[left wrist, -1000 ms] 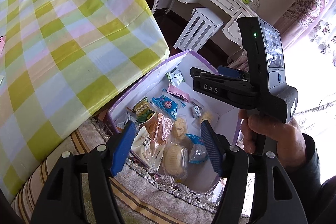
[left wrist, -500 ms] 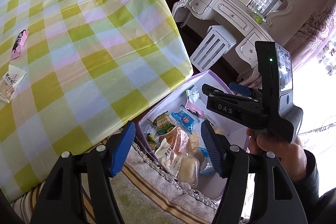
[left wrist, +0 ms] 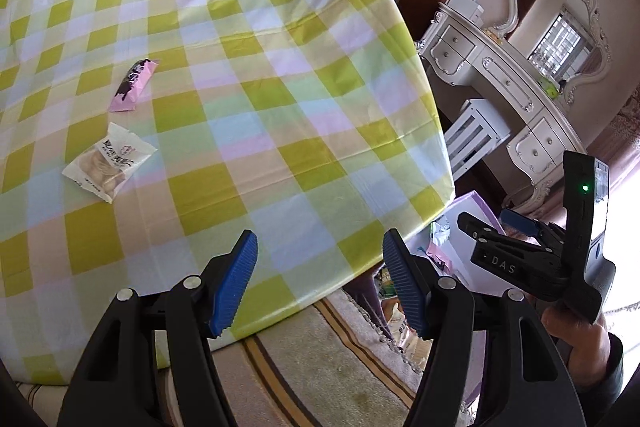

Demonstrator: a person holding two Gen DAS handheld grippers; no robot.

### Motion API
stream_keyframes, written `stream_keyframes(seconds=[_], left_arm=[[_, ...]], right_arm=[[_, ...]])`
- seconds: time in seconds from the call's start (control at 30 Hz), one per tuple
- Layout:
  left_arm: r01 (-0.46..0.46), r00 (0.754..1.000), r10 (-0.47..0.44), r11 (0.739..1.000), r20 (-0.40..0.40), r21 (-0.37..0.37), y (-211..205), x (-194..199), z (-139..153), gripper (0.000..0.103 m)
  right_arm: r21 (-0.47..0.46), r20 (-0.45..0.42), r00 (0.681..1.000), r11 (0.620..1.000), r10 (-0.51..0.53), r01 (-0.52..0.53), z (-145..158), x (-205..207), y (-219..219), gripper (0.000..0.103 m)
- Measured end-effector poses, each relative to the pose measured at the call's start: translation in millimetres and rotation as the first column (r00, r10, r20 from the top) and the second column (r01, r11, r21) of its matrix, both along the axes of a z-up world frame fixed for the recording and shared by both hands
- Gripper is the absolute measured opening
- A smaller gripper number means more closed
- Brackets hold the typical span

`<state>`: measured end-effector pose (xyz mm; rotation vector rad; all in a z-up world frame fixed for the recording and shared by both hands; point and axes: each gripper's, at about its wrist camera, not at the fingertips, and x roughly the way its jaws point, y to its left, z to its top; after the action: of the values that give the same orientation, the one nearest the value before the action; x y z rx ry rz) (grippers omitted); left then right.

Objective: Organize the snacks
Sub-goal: 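Move both open tools back over the last two snacks on the table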

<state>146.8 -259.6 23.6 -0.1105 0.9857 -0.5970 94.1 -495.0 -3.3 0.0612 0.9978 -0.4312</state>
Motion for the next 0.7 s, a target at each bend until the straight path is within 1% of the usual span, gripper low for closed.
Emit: stream_keyframes(seconds=[0.33, 0.7], left_arm=[[-0.09, 0.995, 0.089, 0.996, -0.035, -0.023, 33, 21, -6, 0.063], [-0.145, 0.988, 0.143, 0.989, -0.061, -0.028, 58, 39, -13, 0.063]], right_arm=[[0.033, 0.018, 0.998, 0.998, 0.055, -0.056, 2, 16, 21, 0.076], [0.045, 0.02, 0.993, 0.993, 0.113, -0.113, 2, 36, 47, 0.076]])
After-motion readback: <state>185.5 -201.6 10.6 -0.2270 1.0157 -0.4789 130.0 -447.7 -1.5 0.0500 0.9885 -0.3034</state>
